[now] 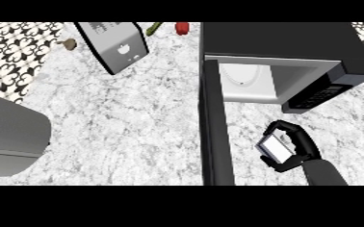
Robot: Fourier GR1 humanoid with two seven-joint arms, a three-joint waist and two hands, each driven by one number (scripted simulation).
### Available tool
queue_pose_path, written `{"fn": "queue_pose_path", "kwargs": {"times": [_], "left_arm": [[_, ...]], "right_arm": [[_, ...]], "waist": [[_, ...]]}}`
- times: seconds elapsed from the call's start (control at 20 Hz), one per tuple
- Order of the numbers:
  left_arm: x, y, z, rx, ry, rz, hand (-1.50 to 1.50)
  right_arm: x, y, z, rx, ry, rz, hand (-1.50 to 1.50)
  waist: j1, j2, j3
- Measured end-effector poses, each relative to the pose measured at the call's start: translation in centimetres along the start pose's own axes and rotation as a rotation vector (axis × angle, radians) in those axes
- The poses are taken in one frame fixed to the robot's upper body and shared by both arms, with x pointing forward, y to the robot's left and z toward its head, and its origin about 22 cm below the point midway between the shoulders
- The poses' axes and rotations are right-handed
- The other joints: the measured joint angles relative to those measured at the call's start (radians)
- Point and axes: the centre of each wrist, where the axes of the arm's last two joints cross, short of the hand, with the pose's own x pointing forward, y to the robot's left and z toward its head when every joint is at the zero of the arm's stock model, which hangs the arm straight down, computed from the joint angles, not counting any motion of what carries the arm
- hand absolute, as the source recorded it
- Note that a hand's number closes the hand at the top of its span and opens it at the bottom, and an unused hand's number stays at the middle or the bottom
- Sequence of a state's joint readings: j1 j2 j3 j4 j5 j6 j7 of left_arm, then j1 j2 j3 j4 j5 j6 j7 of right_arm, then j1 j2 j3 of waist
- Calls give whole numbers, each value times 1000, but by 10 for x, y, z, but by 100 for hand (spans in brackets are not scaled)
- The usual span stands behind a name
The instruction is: Pick up the milk, place it into the microwave and close the microwave
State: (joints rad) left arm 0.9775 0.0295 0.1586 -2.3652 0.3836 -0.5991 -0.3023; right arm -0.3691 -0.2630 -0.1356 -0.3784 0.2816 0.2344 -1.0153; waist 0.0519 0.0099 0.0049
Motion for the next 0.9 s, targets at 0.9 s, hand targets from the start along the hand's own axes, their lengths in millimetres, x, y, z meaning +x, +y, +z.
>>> {"fn": "queue_pose_path", "kwargs": {"times": [0.9], "left_arm": [[10,15,12,24,38,-29,-150]], "right_arm": [[2,35,-28,-240,-94,-60,150]], "waist": [[-28,-5,-2]]}}
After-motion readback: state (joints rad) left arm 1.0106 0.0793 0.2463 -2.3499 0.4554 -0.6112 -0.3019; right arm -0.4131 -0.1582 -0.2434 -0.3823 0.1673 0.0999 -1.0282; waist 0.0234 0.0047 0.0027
